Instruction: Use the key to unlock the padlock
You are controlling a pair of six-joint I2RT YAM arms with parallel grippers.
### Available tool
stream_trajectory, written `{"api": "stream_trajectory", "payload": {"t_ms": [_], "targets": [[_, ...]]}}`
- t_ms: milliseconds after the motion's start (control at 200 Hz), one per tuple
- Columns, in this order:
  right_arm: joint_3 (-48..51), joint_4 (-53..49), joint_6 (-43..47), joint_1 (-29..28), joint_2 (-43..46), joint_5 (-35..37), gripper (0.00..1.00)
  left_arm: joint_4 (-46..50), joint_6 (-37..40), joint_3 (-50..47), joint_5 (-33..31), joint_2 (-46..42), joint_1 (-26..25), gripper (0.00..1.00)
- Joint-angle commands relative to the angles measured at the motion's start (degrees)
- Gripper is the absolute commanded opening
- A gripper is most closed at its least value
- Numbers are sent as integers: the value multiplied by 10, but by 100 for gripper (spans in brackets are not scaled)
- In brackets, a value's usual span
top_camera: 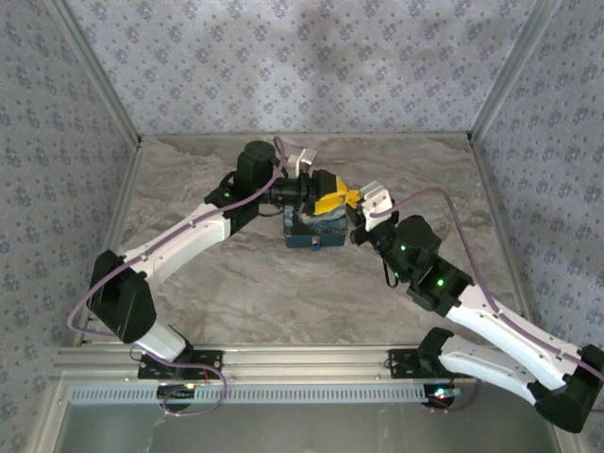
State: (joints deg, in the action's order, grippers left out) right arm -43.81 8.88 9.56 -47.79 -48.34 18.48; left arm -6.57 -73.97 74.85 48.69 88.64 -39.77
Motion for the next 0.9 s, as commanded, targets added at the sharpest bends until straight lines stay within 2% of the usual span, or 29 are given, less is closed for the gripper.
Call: {"api": "stream_trajectory", "payload": {"t_ms": [0,270,545,670,854,899], "targets": [[8,28,18,-7,0,9,0,-33,-12,25,17,6,-5,47],[18,52,29,-14,0,14,0,-37,-19,30,23,18,-7,42],[24,45,58,-33,-3,29,0,-38,-19,33,29,21,-6,21],[26,40,74,-45,0,39,0,-35,-19,33,30,22,-4,18],[25,28,85,-55,2,53,0,-32,-12,32,29,22,1,3],[25,24,84,-56,3,56,3,-29,-8,32,27,20,3,0]]}}
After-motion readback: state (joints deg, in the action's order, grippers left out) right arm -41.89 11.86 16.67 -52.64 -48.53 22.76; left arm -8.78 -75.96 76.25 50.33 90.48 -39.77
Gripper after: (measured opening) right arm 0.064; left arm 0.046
